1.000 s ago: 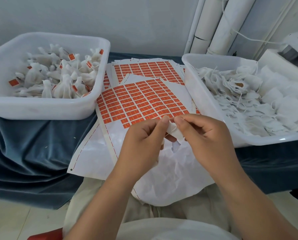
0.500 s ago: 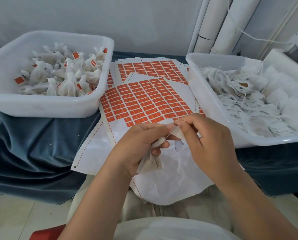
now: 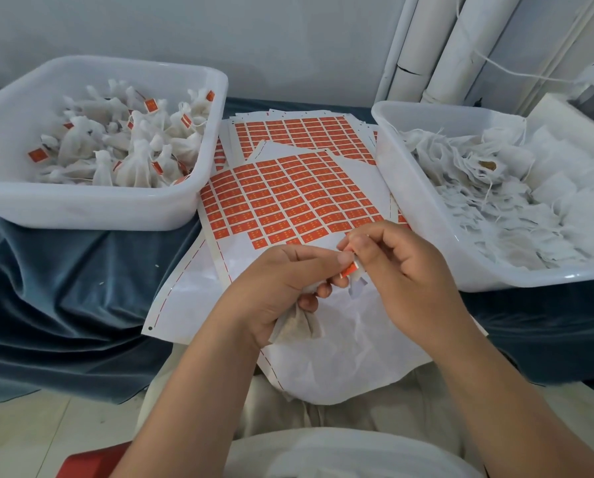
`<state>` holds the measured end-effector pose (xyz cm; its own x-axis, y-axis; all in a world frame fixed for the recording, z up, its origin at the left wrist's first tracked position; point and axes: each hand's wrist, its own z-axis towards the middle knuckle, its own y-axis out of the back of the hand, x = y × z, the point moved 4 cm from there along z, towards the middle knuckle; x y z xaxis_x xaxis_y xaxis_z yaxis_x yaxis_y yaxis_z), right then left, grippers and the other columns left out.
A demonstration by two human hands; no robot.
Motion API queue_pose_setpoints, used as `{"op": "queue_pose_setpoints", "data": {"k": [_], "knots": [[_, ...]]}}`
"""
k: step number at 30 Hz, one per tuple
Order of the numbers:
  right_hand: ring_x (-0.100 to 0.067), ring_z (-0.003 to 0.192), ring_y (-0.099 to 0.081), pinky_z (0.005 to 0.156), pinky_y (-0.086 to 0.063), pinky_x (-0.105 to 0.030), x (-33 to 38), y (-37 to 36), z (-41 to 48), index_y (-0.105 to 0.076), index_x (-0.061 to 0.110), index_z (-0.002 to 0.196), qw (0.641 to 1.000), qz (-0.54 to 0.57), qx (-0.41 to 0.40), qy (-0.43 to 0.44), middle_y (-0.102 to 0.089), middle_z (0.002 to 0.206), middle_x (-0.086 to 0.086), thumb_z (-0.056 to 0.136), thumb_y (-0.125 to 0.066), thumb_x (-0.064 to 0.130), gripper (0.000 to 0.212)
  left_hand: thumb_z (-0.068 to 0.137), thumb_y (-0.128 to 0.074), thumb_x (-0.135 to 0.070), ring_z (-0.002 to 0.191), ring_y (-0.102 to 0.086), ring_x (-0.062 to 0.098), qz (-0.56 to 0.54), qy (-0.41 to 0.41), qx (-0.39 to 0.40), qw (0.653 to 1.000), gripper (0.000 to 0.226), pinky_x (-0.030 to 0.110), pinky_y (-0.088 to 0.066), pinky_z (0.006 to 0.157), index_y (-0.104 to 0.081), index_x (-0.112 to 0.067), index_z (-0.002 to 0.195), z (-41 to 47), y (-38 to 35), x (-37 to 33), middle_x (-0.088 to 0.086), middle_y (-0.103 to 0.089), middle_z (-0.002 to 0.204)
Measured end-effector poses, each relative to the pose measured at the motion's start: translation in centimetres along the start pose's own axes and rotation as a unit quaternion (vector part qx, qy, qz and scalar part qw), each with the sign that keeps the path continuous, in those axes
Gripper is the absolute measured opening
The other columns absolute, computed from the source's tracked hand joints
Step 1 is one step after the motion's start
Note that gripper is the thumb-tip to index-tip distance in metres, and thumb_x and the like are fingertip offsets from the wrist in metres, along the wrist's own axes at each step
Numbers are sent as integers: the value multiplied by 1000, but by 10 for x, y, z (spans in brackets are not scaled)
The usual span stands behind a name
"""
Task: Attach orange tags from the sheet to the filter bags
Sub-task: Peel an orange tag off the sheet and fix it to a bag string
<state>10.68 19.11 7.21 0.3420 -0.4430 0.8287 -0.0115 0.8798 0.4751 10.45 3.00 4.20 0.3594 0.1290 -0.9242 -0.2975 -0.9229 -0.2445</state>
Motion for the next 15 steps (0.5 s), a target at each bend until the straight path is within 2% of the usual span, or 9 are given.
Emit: {"op": "queue_pose_setpoints", "data": {"k": [3,10,15], "knots": [[-3,101,-67,80,-50,-10,0,-1,0,-71,24,99,1000,24,3,-6,-71,100,18,102,-53,38,23,66,-80,-53,62,-53,7,-3,2,0,1000,36,17,-42,53,-84,-21,84,0,0,1,0,-71,77],[-7,97,-69,82,-50,-9,-3,-3,0,-70,26,97,998,63,14,-19,-72,96,13,106,-54,31,19,61,-75,-66,57,-55,4,42,-22,-46,998,42,16,-44,52,-83,-28,76,-1,-3,-1,-1,-75,76],[-8,94,-69,80,-53,-12,-3,-5,0,-69,28,90,997,79,11,-13,-73,92,12,105,-53,29,22,67,-74,-63,55,-55,3,75,-26,-71,994,35,17,-45,53,-81,-29,70,-3,-5,-2,-2,-75,73]]}}
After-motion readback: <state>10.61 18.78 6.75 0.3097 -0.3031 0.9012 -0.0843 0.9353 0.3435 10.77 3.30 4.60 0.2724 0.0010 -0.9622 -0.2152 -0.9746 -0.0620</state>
